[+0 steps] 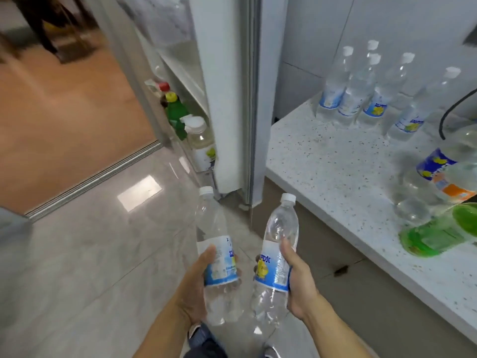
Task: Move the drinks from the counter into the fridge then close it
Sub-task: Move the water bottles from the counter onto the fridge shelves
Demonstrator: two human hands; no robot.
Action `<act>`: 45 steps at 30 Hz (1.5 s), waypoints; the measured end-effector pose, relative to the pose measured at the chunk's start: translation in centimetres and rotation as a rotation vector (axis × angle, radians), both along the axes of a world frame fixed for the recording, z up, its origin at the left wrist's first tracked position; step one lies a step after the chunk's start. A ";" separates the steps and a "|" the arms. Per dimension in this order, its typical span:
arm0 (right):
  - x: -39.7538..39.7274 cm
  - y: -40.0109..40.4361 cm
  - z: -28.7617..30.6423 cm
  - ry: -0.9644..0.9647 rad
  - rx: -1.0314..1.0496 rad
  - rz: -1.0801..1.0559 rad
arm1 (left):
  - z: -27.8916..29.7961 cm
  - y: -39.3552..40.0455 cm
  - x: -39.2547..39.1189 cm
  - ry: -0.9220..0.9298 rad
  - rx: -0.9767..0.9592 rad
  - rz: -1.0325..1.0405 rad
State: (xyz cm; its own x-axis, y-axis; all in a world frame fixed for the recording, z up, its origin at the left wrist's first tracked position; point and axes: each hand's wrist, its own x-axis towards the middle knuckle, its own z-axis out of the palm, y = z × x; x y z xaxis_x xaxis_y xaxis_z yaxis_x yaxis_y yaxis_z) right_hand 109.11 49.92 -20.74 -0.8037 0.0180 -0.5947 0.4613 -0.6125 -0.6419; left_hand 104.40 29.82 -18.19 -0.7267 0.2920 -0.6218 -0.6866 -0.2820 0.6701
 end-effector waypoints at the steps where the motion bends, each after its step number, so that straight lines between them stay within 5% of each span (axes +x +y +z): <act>1: -0.5 -1.4 -0.1 -0.002 0.018 0.049 | -0.1 -1.4 0.0 -0.003 -0.030 0.051; 8: -6.5 -12.7 0.4 0.051 0.123 0.295 | 0.2 -12.3 -1.8 0.047 -0.265 0.196; 21: -18.6 -32.9 2.2 0.175 0.242 0.547 | 1.8 -31.5 -9.4 0.152 -0.326 0.439; 45: -56.2 -43.6 2.8 0.164 0.209 0.357 | 2.3 -42.2 -47.8 0.177 -0.277 0.308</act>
State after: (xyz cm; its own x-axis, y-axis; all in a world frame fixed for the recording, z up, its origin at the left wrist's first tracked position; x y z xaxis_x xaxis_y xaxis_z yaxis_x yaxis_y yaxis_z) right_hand 52.90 6.35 -17.92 -0.8646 -0.1715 -0.4723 0.5024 -0.2823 -0.8173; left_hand 56.65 -12.36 -15.90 -0.8560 -0.1145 -0.5041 -0.4664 -0.2491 0.8488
